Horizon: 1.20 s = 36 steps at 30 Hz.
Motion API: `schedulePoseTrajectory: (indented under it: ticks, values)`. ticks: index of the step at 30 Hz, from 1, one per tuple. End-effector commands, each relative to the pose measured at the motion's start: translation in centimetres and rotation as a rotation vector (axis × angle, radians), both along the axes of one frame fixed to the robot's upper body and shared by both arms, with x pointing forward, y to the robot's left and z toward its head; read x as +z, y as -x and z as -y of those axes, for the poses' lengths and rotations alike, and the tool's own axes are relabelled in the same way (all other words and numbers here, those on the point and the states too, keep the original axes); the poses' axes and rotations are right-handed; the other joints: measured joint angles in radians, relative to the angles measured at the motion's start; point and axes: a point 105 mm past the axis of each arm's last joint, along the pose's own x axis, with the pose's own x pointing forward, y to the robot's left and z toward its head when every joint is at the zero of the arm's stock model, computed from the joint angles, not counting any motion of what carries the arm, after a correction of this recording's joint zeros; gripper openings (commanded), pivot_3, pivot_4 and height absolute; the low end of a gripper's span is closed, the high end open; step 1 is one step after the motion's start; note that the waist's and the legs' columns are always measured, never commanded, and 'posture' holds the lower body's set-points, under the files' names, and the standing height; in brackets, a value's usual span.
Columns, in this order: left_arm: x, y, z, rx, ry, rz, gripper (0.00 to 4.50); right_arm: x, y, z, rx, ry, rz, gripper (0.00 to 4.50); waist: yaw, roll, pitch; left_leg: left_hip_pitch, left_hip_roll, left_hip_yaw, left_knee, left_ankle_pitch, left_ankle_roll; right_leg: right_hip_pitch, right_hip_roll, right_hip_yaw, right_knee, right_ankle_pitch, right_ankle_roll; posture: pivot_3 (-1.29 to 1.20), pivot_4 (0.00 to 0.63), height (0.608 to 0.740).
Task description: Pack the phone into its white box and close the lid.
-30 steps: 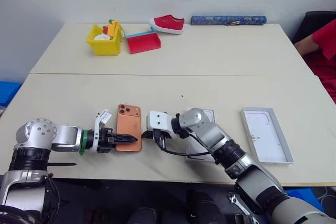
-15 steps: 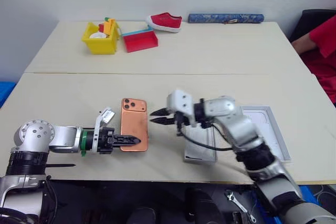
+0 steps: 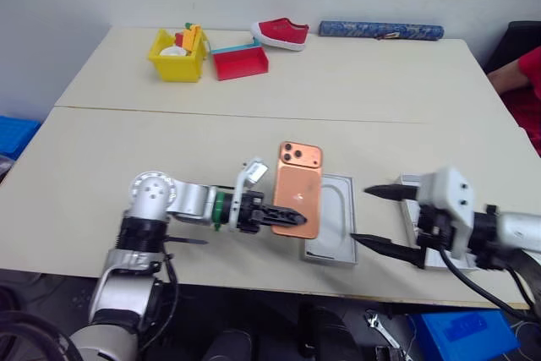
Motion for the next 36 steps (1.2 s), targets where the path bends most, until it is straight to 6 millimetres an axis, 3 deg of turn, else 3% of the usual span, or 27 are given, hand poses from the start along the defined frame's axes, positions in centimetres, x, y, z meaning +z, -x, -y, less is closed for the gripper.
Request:
schedulePoseTrajectory:
  ticks: [1, 13, 28, 30, 36]
  values:
    - [0.1, -0.1, 1.2, -0.014, -0.015, 0.004, 0.11, 1.2, 0.9, 0.1, -0.017, 0.018, 0.057, 4.50, -0.001, -0.001, 0.000, 0.000, 0.000, 0.000, 0.000, 0.000, 0.000, 0.000, 0.000, 0.000, 0.000, 0.000, 0.000, 0.00, 0.150, 0.740]
    - [-1.0, 0.6, 4.8, -0.047, -0.035, -0.048, 0.11, 1.0, 1.2, -0.3, -0.063, 0.004, 0.065, 4.50, 0.020, -0.002, 0.001, 0.001, 0.000, 0.001, 0.000, 0.000, 0.000, 0.000, 0.000, 0.001, 0.000, 0.000, 0.000, 0.00, 0.150, 0.740]
    - [-1.7, -0.2, 6.1, 0.002, -0.056, -0.114, 0.11, 0.4, 1.1, -0.1, -0.081, 0.019, 0.064, 4.50, 0.030, -0.002, 0.001, 0.002, 0.000, 0.001, 0.000, 0.000, -0.001, 0.001, 0.000, 0.001, -0.001, 0.000, 0.000, 0.00, 0.150, 0.740]
    - [-1.7, 0.0, 6.1, -0.012, -0.055, -0.120, 0.85, 0.4, 1.1, -0.1, -0.083, 0.019, 0.064, 4.50, 0.030, -0.003, 0.002, 0.002, 0.000, 0.001, 0.000, 0.000, -0.001, 0.001, 0.000, 0.001, 0.000, 0.000, 0.000, 0.00, 0.150, 0.740]
    - [-1.5, 0.5, 6.1, -0.051, -0.053, -0.106, 2.49, 0.3, 1.1, 0.1, -0.089, 0.018, 0.065, 4.50, 0.033, -0.003, 0.002, 0.003, 0.000, 0.001, 0.000, 0.000, -0.001, 0.001, 0.000, 0.001, 0.000, 0.000, 0.000, 0.00, 0.150, 0.740]
